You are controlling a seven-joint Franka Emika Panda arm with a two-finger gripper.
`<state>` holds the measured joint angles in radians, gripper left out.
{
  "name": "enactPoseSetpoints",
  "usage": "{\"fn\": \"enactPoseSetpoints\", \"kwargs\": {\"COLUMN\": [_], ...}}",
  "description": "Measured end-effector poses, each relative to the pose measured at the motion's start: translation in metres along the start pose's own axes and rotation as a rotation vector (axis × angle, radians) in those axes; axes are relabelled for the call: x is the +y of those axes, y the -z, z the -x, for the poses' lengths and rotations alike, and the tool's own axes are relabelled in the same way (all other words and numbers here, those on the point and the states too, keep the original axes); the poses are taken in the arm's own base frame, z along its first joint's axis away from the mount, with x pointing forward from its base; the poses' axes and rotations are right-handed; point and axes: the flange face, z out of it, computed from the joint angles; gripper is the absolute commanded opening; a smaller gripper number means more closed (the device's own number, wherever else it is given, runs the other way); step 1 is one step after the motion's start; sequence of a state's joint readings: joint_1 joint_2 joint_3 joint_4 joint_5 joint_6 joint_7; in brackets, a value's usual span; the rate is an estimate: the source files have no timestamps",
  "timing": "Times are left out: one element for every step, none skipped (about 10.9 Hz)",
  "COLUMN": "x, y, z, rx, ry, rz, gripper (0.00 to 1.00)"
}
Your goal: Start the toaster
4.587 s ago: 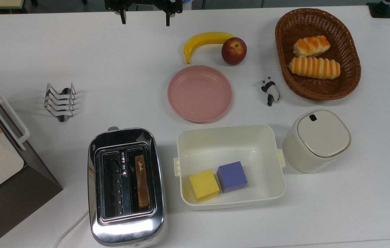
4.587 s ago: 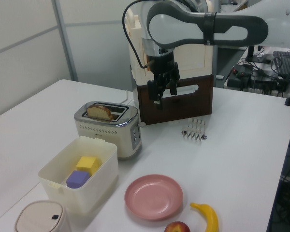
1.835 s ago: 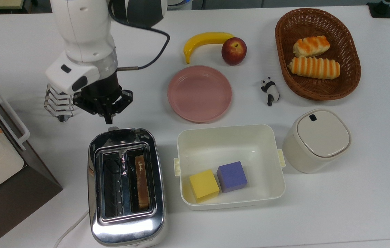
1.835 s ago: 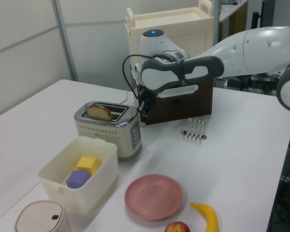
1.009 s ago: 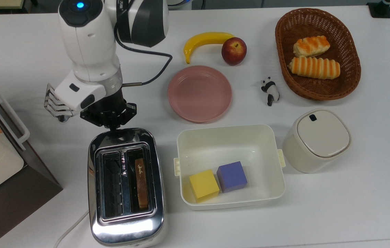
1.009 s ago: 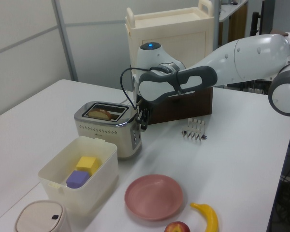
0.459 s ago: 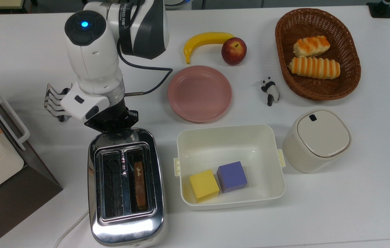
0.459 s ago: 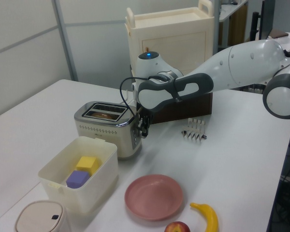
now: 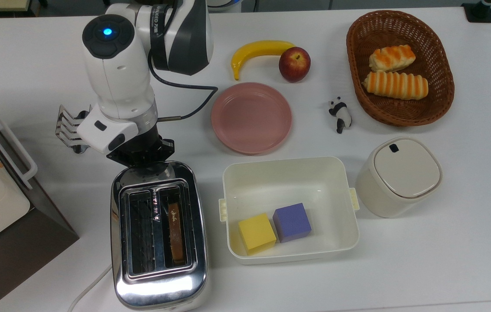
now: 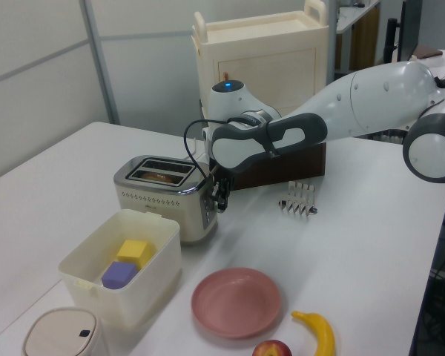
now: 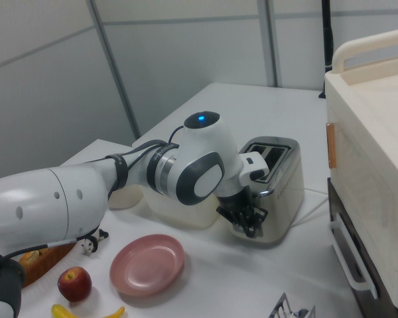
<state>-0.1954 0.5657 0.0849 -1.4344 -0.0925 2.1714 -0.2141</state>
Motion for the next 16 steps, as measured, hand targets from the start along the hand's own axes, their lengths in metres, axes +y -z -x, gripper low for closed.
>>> {"fn": "enactPoseSetpoints", "kwargs": {"x": [0.000, 0.000, 0.000, 0.000, 0.000, 0.000, 0.002, 0.003, 0.004, 0.005, 0.005, 0.005, 0.004, 0.002, -0.001, -0.006], "y": [0.000, 0.000, 0.000, 0.000, 0.001, 0.003, 0.007, 0.013, 0.022, 0.033, 0.049, 0.066, 0.087, 0.107, 0.123, 0.136], "z": [0.000, 0.000, 0.000, 0.000, 0.000, -0.001, -0.002, -0.003, -0.004, -0.004, -0.003, 0.000, 0.005, 0.010, 0.015, 0.019], "rx": [-0.001, -0.001, -0.001, 0.000, 0.001, 0.005, 0.010, 0.019, 0.030, 0.041, 0.044, 0.033, 0.021, 0.005, -0.010, -0.026], "ry": [0.002, 0.003, 0.003, 0.003, 0.003, 0.003, 0.003, 0.003, 0.003, 0.002, 0.002, 0.001, 0.000, 0.000, 0.002, 0.006], "rz": [0.002, 0.003, 0.003, 0.003, 0.004, 0.006, 0.010, 0.016, 0.021, 0.025, 0.029, 0.030, 0.031, 0.031, 0.029, 0.025], "gripper": [0.00, 0.00, 0.00, 0.00, 0.00, 0.00, 0.00, 0.00, 0.00, 0.00, 0.00, 0.00, 0.00, 0.00, 0.00, 0.00]}}
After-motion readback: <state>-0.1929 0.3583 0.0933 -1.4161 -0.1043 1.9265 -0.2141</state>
